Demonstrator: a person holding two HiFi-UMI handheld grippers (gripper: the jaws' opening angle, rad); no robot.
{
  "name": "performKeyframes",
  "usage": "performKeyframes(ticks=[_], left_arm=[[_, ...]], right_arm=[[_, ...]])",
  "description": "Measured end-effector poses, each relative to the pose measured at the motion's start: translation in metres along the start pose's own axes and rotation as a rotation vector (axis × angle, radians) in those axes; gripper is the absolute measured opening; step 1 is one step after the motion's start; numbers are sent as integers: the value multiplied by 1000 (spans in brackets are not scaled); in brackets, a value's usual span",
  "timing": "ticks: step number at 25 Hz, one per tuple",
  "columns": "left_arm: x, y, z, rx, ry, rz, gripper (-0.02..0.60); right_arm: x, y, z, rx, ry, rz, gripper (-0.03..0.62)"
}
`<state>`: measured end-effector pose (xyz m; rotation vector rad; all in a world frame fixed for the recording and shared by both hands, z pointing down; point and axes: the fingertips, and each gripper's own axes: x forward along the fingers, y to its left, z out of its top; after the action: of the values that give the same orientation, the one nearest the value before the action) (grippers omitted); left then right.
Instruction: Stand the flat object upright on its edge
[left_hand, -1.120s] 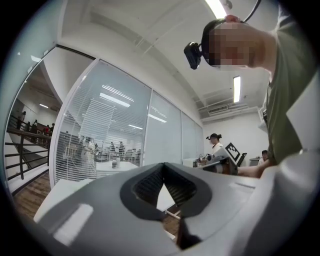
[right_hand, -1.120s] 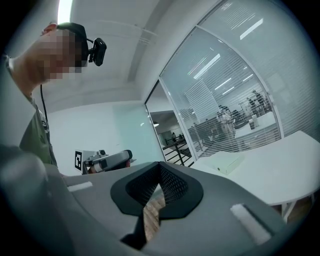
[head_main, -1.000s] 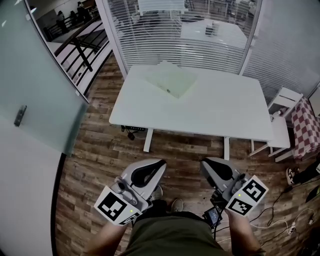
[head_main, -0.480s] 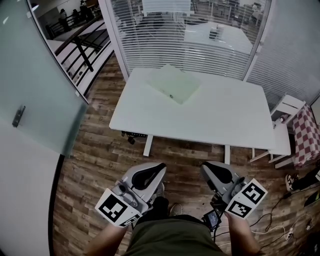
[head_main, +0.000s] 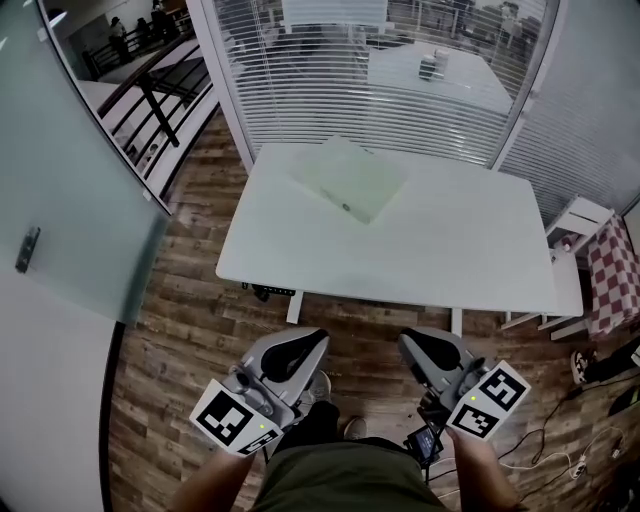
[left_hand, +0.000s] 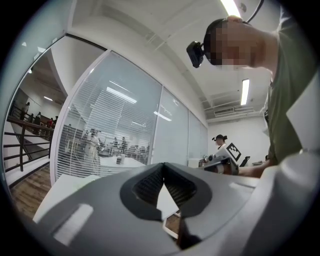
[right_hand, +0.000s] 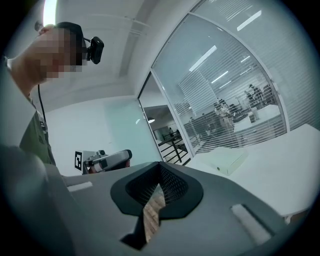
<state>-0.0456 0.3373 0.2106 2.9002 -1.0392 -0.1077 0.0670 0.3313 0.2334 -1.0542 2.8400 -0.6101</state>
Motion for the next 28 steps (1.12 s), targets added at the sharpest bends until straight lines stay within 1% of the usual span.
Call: performKeyframes(ticks=[7,18,28], left_arm=[[19,51,-3,-19,6,-22,0],[40,124,1,-32,13,-69,0],[46,187,0,-44,23,-78,0]], right_arm=[[44,-25,10,7,3,-27,9],[108,-50,27,12,-3,-71,9],[164,-65,37,13,3,-96,9]])
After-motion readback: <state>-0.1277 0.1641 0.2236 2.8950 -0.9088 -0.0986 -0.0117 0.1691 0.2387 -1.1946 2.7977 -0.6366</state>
